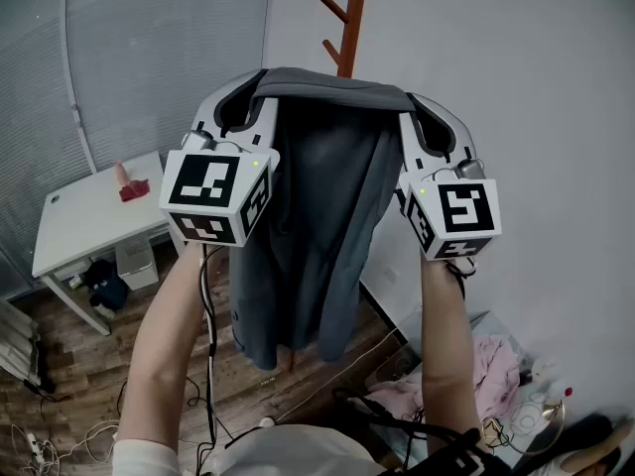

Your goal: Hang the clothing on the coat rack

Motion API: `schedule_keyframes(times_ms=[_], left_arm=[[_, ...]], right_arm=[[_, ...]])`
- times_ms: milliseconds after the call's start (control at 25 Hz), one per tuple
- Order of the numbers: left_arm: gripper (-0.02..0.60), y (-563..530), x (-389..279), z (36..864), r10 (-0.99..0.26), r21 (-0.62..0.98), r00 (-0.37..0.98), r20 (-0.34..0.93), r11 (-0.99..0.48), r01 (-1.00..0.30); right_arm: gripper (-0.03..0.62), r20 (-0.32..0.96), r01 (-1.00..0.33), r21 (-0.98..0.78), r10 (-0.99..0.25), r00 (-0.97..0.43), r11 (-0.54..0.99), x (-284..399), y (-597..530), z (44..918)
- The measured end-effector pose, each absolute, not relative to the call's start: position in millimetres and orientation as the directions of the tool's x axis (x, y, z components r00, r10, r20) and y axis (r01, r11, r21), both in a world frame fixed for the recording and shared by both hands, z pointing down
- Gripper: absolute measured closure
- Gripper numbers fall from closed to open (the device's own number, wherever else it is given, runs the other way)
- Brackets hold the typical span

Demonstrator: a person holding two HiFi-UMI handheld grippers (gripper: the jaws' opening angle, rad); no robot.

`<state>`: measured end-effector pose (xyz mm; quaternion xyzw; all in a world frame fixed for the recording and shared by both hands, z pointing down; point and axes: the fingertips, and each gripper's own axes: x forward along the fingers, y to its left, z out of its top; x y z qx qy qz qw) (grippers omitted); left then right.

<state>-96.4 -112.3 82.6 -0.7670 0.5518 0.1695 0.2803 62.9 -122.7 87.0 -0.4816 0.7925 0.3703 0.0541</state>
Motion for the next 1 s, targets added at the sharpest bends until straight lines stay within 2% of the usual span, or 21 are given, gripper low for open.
schedule_keyframes(times_ms=[640,1000], left_arm=[[0.541,-100.3,-89.6,81.3,-0.736,-0.252,0.353,-0.578,-0.250,-0.935],[0.541,-98.2,-89.0,70.5,-0.724,-0.281,0.366,-0.585,-0.243,-0.929]], right_arm=[[0.571,-0.448,-0.811,0.525,-0.726,-0.522,0.259,67.7,-114.2,86.9],[0.571,-0.497,-0.837,0.495,-0.715,-0.491,0.231,69.2,-110.5,79.5]])
